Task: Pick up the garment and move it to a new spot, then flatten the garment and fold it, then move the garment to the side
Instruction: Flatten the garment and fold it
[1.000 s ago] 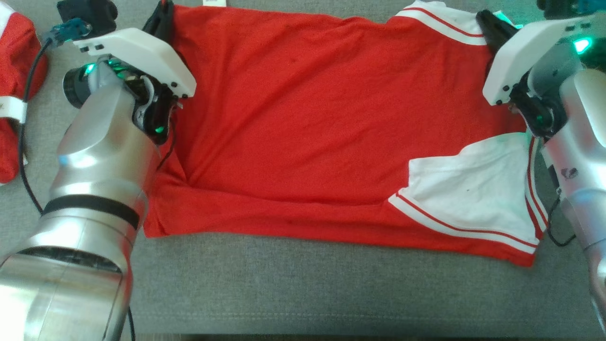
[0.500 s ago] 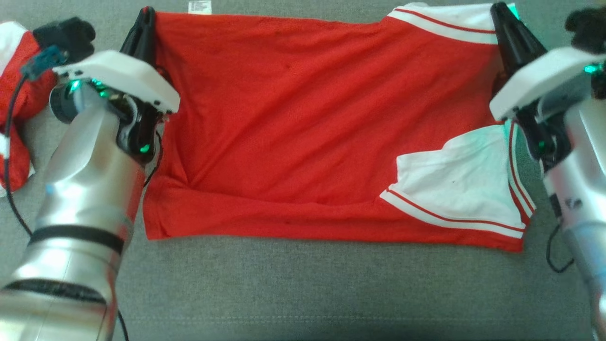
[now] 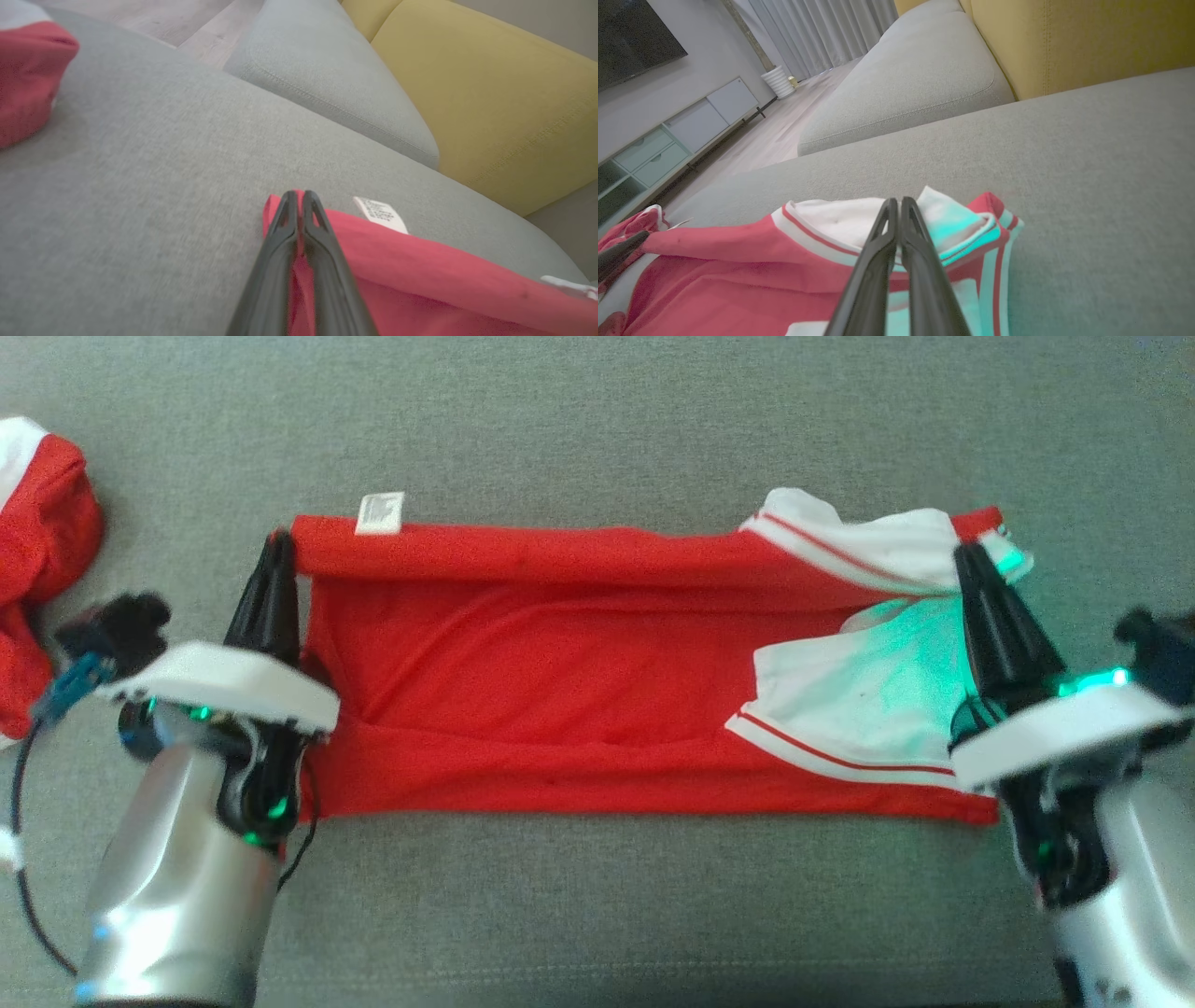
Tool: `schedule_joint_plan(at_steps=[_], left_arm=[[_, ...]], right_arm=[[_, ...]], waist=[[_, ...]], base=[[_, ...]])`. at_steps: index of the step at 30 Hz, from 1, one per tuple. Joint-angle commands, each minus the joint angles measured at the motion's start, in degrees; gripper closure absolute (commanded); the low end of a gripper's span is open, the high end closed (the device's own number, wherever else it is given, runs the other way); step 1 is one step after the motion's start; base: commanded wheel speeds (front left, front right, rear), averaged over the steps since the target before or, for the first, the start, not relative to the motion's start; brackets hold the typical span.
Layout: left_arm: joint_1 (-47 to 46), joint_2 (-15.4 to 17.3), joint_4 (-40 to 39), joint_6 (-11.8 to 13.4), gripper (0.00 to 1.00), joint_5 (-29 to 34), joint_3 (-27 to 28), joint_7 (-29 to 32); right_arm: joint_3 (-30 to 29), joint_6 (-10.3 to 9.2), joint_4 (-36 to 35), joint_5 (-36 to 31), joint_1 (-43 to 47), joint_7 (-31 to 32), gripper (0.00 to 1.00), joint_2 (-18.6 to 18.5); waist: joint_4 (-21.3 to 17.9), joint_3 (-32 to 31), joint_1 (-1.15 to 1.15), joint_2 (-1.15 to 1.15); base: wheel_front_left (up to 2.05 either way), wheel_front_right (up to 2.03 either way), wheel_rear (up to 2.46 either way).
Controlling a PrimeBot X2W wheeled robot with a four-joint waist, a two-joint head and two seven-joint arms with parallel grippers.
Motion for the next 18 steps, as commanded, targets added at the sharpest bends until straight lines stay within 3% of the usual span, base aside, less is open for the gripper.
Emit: schedule_joint_plan(at_steps=[1,6,12,13,14,15,18], left_arm=[[0.31,2.74,-3.43,0.64,1.00,-1.15,2.80,0.66],[6.71,3.60,-8.97,3.25,1.00,-3.24,4.26,3.23],[11.86,3.27,-11.27,5.07,1.00,-4.43,4.04,5.41],[12.34,3.29,-11.06,5.32,0.93,-4.39,3.86,5.71],[12.74,3.23,-10.80,5.60,0.55,-4.38,3.76,5.88],[13.02,3.28,-10.62,5.83,0.00,-4.14,3.62,5.79],[13.38,3.34,-10.38,6.30,0.00,-3.33,3.36,4.93]], right_arm=[[-0.30,-0.05,-4.22,-0.59,1.49,0.26,1.00,1.02],[-2.43,-0.05,-9.44,-2.02,8.90,1.72,1.00,5.44],[-3.94,-0.05,-8.31,-3.52,13.64,2.27,1.00,8.14],[-3.90,-0.05,-7.65,-3.66,13.80,2.18,0.77,8.41],[-3.84,-0.05,-6.96,-3.81,13.86,2.17,0.51,8.63],[-3.78,-0.05,-6.40,-4.14,13.80,2.05,0.00,8.76],[-3.75,-0.05,-5.64,-4.89,13.51,1.32,0.00,8.95]], waist=[[-0.15,0.11,0.00,0.00],[-0.72,0.12,0.00,0.00],[-0.96,-0.06,0.00,0.00],[-1.03,-0.12,0.00,0.00],[-1.11,-0.21,0.00,0.00],[-1.18,-0.29,0.00,0.00],[-1.23,-0.57,0.00,0.00]], base=[[0.00,0.00,0.00],[0.00,0.00,0.00],[0.00,0.00,0.00],[0.00,0.00,0.00],[0.00,0.00,0.00],[0.00,0.00,0.00],[0.00,0.00,0.00]])
